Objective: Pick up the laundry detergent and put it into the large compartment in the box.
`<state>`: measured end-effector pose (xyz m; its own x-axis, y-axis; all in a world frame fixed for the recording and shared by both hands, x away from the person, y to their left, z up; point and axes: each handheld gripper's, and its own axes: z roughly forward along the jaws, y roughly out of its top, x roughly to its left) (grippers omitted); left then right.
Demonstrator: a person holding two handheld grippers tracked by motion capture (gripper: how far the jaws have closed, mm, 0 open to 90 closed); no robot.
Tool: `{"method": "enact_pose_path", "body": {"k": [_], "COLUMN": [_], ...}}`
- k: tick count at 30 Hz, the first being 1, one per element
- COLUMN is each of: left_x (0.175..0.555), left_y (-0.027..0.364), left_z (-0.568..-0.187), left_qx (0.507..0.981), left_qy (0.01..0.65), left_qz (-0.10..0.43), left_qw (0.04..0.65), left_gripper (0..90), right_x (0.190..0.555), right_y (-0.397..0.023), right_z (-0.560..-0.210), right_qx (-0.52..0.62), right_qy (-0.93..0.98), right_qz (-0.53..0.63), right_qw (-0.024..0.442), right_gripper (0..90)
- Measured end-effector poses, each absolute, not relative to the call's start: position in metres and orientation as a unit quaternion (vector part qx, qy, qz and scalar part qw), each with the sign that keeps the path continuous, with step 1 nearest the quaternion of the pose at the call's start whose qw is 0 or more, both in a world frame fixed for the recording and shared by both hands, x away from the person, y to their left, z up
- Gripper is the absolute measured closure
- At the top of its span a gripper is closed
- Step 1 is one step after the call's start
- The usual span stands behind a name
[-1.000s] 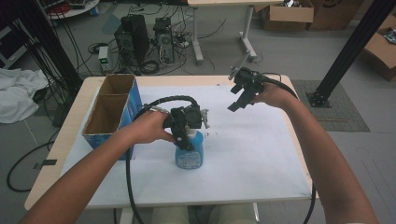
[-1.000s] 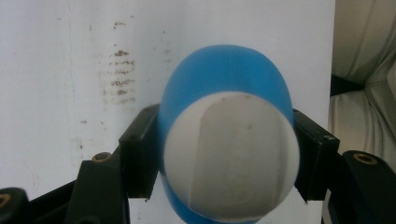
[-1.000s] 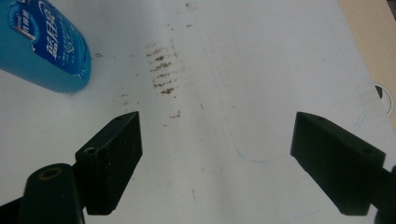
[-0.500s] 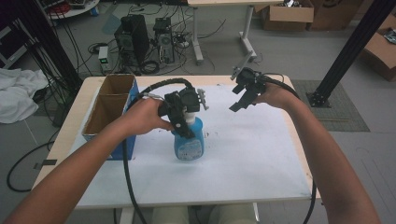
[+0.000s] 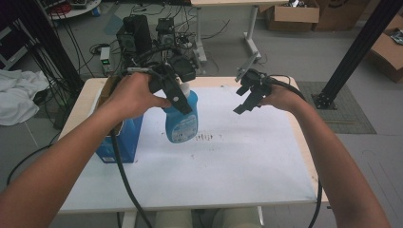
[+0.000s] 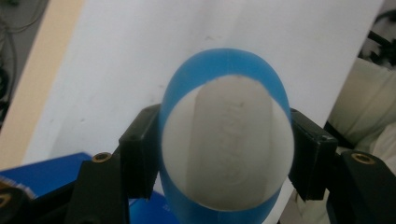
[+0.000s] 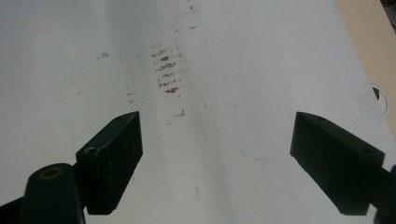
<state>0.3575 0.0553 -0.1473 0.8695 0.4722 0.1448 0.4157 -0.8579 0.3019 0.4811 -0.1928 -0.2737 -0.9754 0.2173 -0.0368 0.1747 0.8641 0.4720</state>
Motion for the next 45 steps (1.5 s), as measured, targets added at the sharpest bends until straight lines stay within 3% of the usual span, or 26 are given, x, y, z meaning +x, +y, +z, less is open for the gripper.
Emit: {"method": "enact_pose_path", "body": {"k": [15,29,45], "left_x": [0.372,0.376,0.38], "left_y": [0.103,0.146,0.196], "left_z": [-0.074,-0.064,-0.066], "left_qx": [0.862,0.793,0.735], "left_qy": [0.462,0.566,0.641], "left_qz": [0.154,0.164,0.169], "left_qw": [0.14,0.151,0.141], "left_gripper": [38.2,38.2,38.2], "right_x": [0.476,0.47,0.471], "right_y": [-0.195,-0.199,-0.198], "right_z": [-0.27,-0.267,-0.268], "right_qx": [0.094,0.093,0.093], "right_qy": [0.962,0.962,0.961], "right_qz": [0.253,0.254,0.254], "right_qw": [0.046,0.051,0.052], "right_gripper": [17.3,17.2,17.4]}}
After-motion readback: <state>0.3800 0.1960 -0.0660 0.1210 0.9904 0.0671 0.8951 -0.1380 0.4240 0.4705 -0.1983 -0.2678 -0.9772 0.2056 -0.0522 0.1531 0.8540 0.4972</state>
